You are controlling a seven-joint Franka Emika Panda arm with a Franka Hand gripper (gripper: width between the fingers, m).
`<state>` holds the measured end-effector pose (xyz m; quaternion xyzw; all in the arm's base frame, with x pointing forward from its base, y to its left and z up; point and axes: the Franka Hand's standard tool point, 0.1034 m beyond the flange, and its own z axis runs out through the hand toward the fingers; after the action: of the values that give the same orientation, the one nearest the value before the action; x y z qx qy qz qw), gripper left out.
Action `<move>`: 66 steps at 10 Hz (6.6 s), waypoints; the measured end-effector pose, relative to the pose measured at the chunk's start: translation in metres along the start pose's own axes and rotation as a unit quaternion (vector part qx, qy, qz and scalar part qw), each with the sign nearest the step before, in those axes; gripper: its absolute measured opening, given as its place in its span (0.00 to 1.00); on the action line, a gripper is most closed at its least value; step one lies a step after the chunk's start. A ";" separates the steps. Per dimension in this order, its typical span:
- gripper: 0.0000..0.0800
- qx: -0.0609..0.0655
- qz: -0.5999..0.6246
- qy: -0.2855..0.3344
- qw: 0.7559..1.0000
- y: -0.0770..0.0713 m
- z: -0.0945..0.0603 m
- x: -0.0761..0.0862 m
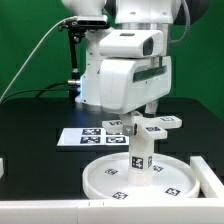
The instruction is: Assemble round table
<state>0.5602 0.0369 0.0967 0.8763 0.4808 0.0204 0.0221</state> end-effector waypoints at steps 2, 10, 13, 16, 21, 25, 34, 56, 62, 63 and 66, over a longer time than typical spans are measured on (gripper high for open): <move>0.68 0.000 0.001 0.000 1.000 0.000 0.000 0.000; 0.56 -0.009 0.325 0.033 0.945 0.001 0.001 -0.002; 0.56 0.016 0.526 0.043 0.850 0.001 0.001 0.000; 0.56 0.030 0.631 0.035 0.774 0.001 0.001 0.001; 0.78 0.029 0.623 0.038 0.781 0.001 -0.004 0.005; 0.81 0.008 0.433 0.051 0.900 0.004 -0.028 0.012; 0.81 -0.032 -0.011 0.020 0.999 0.004 -0.036 0.010; 0.81 -0.024 -0.197 -0.042 0.979 0.000 -0.011 -0.004; 0.81 -0.025 -0.190 -0.041 0.981 0.001 -0.003 0.002; 0.81 -0.025 -0.190 -0.041 0.981 0.001 -0.003 0.002; 0.65 -0.026 -0.174 -0.040 0.984 0.001 -0.002 0.000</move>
Offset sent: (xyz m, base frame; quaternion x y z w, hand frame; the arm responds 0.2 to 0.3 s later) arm 0.0000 0.0000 0.0000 0.0000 0.0000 0.0000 1.0000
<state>0.5612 0.0366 0.0983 0.7784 0.6242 -0.0059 0.0672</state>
